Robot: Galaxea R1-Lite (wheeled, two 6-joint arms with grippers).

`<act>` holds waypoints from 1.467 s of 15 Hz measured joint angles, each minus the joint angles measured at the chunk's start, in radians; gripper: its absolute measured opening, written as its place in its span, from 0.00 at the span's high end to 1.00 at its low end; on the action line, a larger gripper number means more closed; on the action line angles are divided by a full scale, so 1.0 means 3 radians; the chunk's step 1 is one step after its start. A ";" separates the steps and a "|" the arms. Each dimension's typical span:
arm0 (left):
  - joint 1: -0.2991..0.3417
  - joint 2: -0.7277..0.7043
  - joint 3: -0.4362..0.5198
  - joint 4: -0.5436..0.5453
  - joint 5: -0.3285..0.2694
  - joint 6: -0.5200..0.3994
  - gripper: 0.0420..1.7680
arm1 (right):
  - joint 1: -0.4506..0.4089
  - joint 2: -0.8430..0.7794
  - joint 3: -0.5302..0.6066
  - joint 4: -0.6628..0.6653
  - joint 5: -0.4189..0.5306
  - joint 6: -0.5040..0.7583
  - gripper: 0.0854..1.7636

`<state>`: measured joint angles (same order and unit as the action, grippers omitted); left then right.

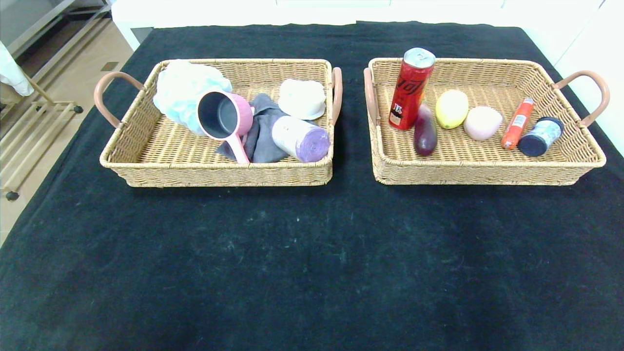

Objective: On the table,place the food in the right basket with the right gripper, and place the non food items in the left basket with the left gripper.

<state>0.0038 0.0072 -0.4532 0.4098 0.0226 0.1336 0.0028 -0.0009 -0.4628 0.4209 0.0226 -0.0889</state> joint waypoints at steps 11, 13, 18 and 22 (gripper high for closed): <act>0.0001 -0.0028 0.1357 -0.1450 -0.0042 0.0169 0.03 | 0.0000 -0.0001 0.1211 -0.1231 -0.0026 -0.0019 0.13; 0.0001 -0.0028 0.1442 -0.1470 -0.0047 0.0183 0.03 | 0.0000 -0.0001 0.1350 -0.1219 -0.0014 -0.0011 0.11; 0.0001 -0.0028 0.1480 -0.1548 -0.0047 0.0108 0.03 | 0.0009 -0.0001 0.1462 -0.1190 -0.0001 0.0126 0.07; 0.0001 -0.0028 0.1490 -0.1558 -0.0047 0.0033 0.03 | 0.0010 -0.0001 0.1474 -0.1214 -0.0014 0.0189 0.06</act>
<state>0.0043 -0.0013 -0.0062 -0.0577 0.0085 0.1436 0.0057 -0.0013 -0.0206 0.0566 0.0183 -0.0321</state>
